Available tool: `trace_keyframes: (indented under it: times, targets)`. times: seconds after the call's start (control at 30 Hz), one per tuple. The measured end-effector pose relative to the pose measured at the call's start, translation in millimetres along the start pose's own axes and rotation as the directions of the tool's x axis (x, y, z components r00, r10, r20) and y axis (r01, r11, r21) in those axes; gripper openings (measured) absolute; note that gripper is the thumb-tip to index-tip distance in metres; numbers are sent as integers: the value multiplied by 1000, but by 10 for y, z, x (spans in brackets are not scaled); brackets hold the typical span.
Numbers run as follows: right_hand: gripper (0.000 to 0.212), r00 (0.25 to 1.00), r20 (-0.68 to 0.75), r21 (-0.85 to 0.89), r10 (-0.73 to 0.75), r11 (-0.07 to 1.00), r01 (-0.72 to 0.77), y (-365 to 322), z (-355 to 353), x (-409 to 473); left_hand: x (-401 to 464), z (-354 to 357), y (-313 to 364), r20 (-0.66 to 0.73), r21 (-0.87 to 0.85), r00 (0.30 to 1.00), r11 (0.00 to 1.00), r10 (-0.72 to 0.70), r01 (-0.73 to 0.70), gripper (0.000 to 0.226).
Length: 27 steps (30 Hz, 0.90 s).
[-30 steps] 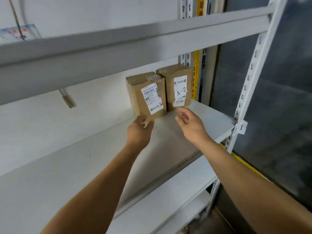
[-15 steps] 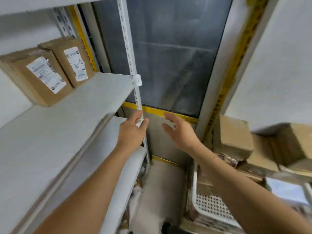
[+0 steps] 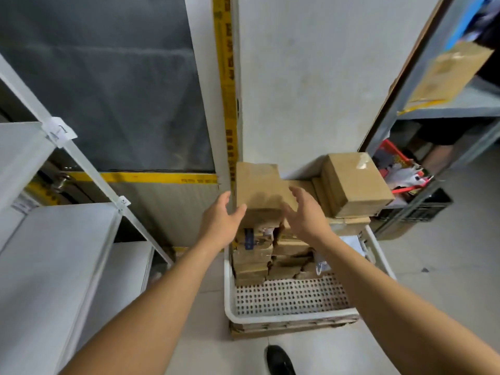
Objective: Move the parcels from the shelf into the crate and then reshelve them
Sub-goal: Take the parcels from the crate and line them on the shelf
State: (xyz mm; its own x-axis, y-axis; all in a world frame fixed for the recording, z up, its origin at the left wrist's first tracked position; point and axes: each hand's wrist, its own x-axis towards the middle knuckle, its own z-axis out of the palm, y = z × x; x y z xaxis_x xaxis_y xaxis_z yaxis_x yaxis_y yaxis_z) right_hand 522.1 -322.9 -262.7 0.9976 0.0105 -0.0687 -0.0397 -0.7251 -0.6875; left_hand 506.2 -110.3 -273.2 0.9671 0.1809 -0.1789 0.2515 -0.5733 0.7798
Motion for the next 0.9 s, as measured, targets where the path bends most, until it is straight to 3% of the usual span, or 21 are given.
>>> trace_keyframes:
  times: [0.17,0.33,0.47,0.6,0.7,0.8,0.9]
  targets:
    - [72,979,180,59,92,993,-104,295,31,498,409,421,59,21,15,986,987,-163,163,78]
    - [70,944,305,138,123,976,-171,409,211,743,547,596,-17,42,-125,950,942,-309,312,85]
    - [53,944,319,267,90,947,-181,439,301,743,537,625,-70,44,-240,951,920,-307,309,82]
    - [41,937,344,373,57,908,-192,386,286,637,340,506,7,47,-232,958,930,-283,286,74]
    - [43,934,356,402,2,903,-155,248,220,514,102,322,75,-18,-212,966,945,-260,250,60]
    - [47,952,306,438,-30,892,-113,24,145,370,-140,72,103,-138,-209,958,953,-251,219,62]
    - [39,946,305,531,-110,844,-73,-282,83,209,-394,-232,156,-218,-347,939,921,-265,180,64]
